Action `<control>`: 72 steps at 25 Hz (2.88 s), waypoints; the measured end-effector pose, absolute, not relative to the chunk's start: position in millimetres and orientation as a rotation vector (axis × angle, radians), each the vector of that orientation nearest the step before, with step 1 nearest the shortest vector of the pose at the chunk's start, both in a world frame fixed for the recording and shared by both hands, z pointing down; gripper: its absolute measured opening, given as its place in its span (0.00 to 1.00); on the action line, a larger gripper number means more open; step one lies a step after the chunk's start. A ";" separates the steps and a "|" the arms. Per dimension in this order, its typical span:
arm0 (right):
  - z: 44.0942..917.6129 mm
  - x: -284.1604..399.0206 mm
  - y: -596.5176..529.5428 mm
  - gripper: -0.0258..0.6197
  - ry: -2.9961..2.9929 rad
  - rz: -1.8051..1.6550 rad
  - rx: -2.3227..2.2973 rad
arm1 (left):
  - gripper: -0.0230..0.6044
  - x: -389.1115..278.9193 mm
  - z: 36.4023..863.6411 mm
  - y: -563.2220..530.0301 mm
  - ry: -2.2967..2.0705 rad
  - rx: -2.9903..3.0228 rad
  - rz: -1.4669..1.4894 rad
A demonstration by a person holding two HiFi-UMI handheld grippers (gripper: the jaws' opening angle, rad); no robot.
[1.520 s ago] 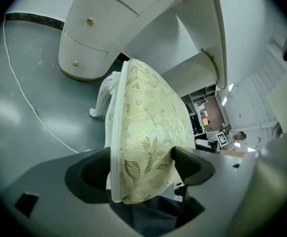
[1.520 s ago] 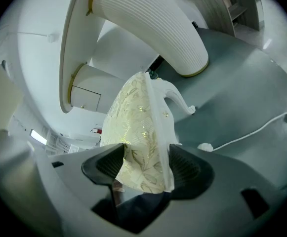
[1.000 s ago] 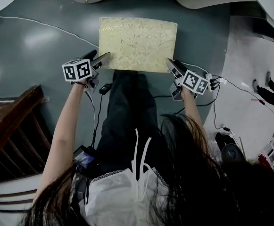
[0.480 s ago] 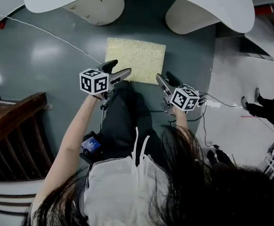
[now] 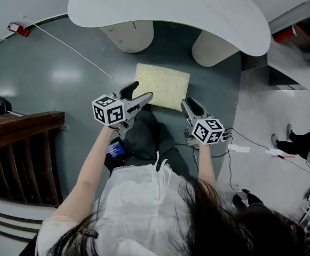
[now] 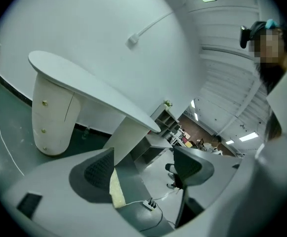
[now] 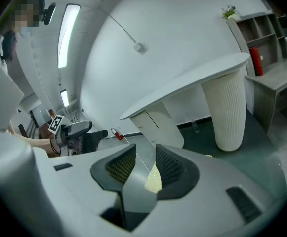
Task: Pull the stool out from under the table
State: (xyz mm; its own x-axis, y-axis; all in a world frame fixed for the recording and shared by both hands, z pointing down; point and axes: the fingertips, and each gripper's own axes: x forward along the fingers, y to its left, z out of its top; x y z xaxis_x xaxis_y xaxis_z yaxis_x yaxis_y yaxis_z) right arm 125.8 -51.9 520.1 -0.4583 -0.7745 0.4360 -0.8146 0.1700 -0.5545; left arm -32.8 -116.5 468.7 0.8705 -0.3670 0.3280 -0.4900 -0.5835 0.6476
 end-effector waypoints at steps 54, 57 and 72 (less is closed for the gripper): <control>347.7 -119.5 214.8 0.13 -2.558 0.814 1.664 | 0.24 -201.0 339.2 187.8 -0.566 2.471 0.059; 343.9 -111.3 228.5 0.13 -2.579 0.806 1.634 | 0.22 -190.2 339.1 205.8 -0.586 2.470 0.077; 337.3 -85.6 263.2 0.12 -2.659 0.777 1.584 | 0.17 -156.5 337.4 253.4 -0.622 2.502 0.135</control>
